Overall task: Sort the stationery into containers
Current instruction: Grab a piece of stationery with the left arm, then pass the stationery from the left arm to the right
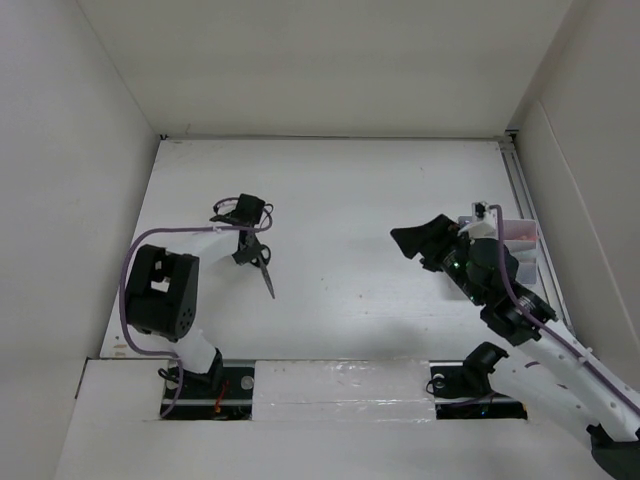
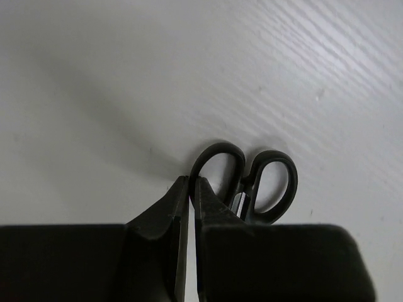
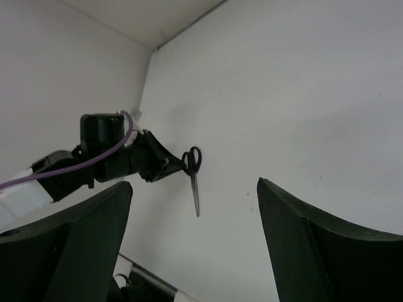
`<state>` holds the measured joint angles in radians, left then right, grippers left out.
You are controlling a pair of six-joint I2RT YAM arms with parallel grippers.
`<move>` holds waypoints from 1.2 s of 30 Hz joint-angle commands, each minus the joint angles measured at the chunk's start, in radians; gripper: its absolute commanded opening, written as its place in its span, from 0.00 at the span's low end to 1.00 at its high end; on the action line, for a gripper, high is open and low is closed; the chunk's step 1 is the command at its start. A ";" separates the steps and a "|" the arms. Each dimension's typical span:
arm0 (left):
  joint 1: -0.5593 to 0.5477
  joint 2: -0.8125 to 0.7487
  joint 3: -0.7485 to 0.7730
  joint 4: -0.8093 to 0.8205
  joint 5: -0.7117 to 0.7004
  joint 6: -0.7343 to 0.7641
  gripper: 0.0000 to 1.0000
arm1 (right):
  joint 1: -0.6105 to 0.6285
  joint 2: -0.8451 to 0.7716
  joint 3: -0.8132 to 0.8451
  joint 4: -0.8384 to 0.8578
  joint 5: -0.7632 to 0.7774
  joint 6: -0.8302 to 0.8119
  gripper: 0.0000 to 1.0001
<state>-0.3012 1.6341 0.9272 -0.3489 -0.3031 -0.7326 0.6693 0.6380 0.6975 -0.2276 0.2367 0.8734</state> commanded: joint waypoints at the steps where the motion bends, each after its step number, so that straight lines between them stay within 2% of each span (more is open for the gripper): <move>1: -0.013 -0.120 -0.028 0.004 0.117 0.071 0.00 | 0.001 0.055 0.031 0.088 -0.159 -0.039 0.86; 7: -0.185 -0.276 0.024 -0.031 0.047 0.107 0.00 | -0.008 0.176 0.008 0.239 -0.427 -0.111 0.86; 9: -0.202 -0.309 0.050 -0.032 0.047 0.123 0.00 | -0.008 0.209 -0.003 0.301 -0.514 -0.111 0.86; 15: -0.213 -0.465 0.070 0.033 0.221 0.177 0.00 | -0.008 0.340 -0.041 0.568 -0.721 -0.152 0.85; 20: -0.213 -0.508 0.110 0.042 0.285 0.223 0.00 | 0.006 0.512 -0.041 0.704 -0.721 -0.100 0.82; 24: -0.213 -0.527 0.110 0.051 0.294 0.249 0.00 | 0.096 0.610 -0.001 0.772 -0.688 -0.091 0.80; 27: -0.213 -0.527 0.110 0.051 0.294 0.259 0.00 | 0.170 0.640 0.032 0.783 -0.573 -0.091 0.80; 32: -0.213 -0.546 0.101 0.060 0.303 0.259 0.00 | 0.200 0.710 0.088 0.806 -0.409 -0.091 0.80; 36: -0.213 -0.546 0.091 0.060 0.324 0.259 0.00 | 0.222 0.761 0.121 0.826 -0.287 -0.068 0.76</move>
<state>-0.5152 1.1233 1.0058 -0.3199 -0.0097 -0.4896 0.8719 1.3769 0.7555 0.5011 -0.1875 0.7937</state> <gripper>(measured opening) 0.010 0.769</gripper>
